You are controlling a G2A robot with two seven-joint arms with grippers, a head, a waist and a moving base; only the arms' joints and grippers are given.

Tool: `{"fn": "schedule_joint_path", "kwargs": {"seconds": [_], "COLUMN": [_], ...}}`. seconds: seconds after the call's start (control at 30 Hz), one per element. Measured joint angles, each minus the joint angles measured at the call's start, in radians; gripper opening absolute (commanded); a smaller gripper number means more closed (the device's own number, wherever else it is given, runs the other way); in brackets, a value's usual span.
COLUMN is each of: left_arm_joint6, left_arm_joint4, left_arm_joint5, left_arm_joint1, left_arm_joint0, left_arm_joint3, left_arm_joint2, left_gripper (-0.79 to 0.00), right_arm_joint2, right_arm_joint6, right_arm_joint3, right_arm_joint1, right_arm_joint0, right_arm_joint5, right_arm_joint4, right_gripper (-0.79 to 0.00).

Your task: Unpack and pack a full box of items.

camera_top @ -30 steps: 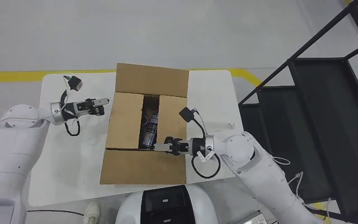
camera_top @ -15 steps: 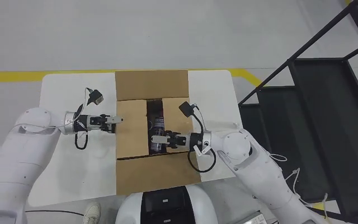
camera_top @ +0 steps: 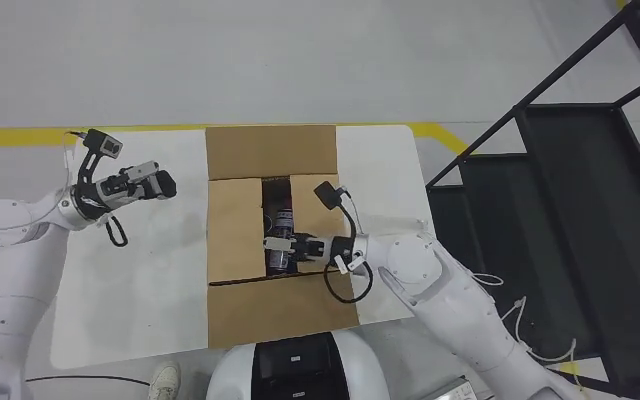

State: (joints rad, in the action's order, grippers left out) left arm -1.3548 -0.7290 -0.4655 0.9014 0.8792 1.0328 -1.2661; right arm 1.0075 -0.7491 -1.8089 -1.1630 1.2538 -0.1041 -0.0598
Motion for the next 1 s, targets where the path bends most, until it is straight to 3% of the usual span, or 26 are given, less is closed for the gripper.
{"fn": "schedule_joint_path", "kwargs": {"seconds": [0.23,0.47,0.7,0.83,1.0], "left_arm_joint6": [-0.008,-0.026,-0.007,0.001,-0.007], "left_arm_joint4": [-0.052,-0.122,-0.204,-0.260,-0.288], "left_arm_joint5": [0.009,0.026,0.007,-0.001,0.007], "left_arm_joint1": [-0.023,-0.031,-0.030,-0.026,-0.020], "left_arm_joint0": [0.104,0.177,0.212,0.225,0.231], "left_arm_joint3": [0.119,0.226,0.248,0.240,0.233], "left_arm_joint2": [-0.101,-0.162,-0.220,-0.245,-0.260], "left_gripper": [0.000,0.000,0.000,0.000,0.000], "right_arm_joint2": [-0.120,-0.196,-0.264,-0.323,-0.433], "right_arm_joint6": [0.089,0.102,0.049,0.102,0.175], "right_arm_joint3": [0.154,0.200,0.171,0.183,0.251], "right_arm_joint1": [-0.041,-0.069,-0.098,-0.127,-0.193], "right_arm_joint0": [-0.117,-0.158,-0.189,-0.225,-0.312], "right_arm_joint5": [-0.044,-0.040,0.082,0.112,0.152], "right_arm_joint4": [-0.002,-0.021,-0.097,-0.100,-0.133], "right_gripper": [0.000,0.000,0.000,0.000,0.000]}}
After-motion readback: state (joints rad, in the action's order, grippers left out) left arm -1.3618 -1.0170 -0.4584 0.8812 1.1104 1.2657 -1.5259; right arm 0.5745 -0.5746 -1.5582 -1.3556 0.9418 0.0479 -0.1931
